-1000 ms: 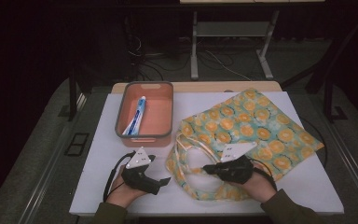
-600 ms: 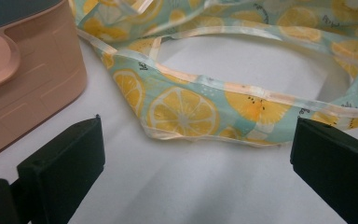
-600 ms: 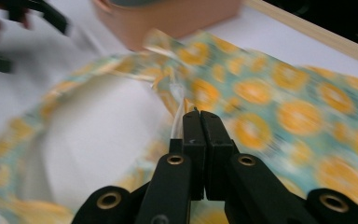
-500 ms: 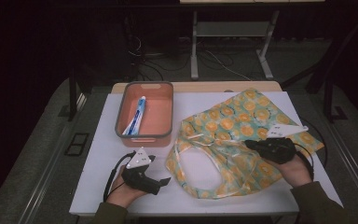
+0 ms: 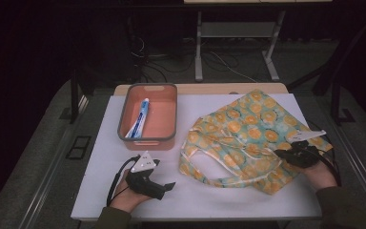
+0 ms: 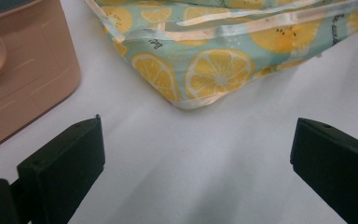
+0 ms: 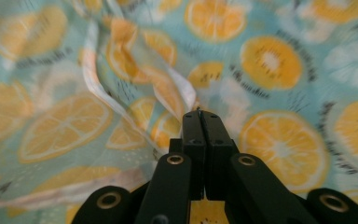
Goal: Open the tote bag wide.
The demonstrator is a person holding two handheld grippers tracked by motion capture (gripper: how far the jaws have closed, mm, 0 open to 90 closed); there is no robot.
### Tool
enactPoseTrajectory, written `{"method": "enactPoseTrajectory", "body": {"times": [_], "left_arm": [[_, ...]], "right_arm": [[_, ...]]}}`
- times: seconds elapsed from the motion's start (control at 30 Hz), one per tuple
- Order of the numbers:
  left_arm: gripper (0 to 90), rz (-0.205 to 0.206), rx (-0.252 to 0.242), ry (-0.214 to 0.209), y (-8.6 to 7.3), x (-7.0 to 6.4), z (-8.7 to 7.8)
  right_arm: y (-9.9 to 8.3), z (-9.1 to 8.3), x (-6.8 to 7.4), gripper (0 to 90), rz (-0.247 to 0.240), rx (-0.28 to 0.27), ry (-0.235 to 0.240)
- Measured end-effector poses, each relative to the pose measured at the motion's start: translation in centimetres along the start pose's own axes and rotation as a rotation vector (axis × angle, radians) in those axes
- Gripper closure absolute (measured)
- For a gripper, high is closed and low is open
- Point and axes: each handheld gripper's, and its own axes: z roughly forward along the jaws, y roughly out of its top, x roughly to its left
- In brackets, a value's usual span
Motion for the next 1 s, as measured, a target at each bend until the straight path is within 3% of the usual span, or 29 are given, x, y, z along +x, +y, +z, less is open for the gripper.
{"method": "enactPoseTrajectory", "body": {"times": [0.13,0.2,0.33,0.43,0.57,0.67,0.83,1.0], "left_arm": [[1.6,0.0,0.0,-0.001,0.0,0.0,0.0],[1.6,0.001,0.0,-0.001,0.0,0.0,0.0],[1.6,0.001,0.001,0.0,0.0,0.0,0.0],[1.6,0.0,0.002,0.001,0.0,0.1,0.1],[1.6,0.0,0.001,0.002,0.0,0.1,0.1],[1.7,-0.002,0.002,0.001,0.0,0.1,0.1],[1.7,-0.002,0.001,0.001,0.0,0.1,0.1],[1.7,-0.001,0.0,0.0,0.0,0.1,0.1]], "right_arm": [[0.2,0.6,0.4,81.8,-0.015,0.027,-0.007],[0.2,0.3,0.4,71.9,-0.002,0.004,-0.015],[1.0,-1.7,0.7,52.2,0.034,-0.095,0.0],[2.0,-2.8,2.1,46.3,0.007,-0.16,0.047],[3.6,-2.7,4.7,43.0,-0.039,-0.19,0.118],[4.9,-1.6,6.3,38.5,-0.066,-0.173,0.177],[6.3,1.1,8.1,34.2,-0.08,-0.133,0.202],[6.8,4.0,9.2,35.2,-0.112,-0.056,0.199]]}}
